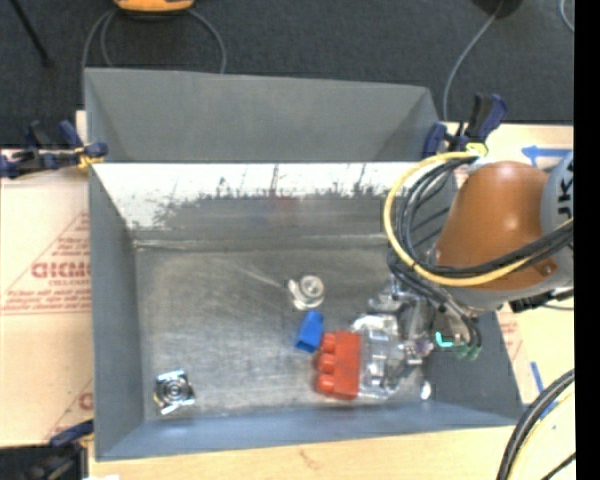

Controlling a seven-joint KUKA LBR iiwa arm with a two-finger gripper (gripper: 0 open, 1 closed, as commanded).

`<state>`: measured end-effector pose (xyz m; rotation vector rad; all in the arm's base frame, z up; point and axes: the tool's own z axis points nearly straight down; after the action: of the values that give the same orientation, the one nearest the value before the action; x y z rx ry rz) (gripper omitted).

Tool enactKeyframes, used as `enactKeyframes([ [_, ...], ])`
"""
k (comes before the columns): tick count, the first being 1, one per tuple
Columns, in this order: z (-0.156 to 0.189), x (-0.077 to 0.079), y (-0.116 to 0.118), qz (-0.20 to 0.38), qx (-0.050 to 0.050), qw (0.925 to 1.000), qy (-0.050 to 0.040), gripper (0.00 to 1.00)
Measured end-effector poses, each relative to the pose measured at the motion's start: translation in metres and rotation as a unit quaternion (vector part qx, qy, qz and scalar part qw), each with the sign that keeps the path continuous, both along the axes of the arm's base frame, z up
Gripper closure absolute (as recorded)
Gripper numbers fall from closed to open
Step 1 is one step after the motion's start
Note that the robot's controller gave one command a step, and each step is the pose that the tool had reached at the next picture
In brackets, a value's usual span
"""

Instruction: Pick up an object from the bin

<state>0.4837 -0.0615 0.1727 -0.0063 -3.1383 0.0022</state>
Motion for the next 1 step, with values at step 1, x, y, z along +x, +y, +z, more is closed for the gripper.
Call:
enactKeyframes([
  [1, -0.064, 0.0247, -0.0301, -0.053, 0.002, 0.9986, -0.0075, 0.0],
])
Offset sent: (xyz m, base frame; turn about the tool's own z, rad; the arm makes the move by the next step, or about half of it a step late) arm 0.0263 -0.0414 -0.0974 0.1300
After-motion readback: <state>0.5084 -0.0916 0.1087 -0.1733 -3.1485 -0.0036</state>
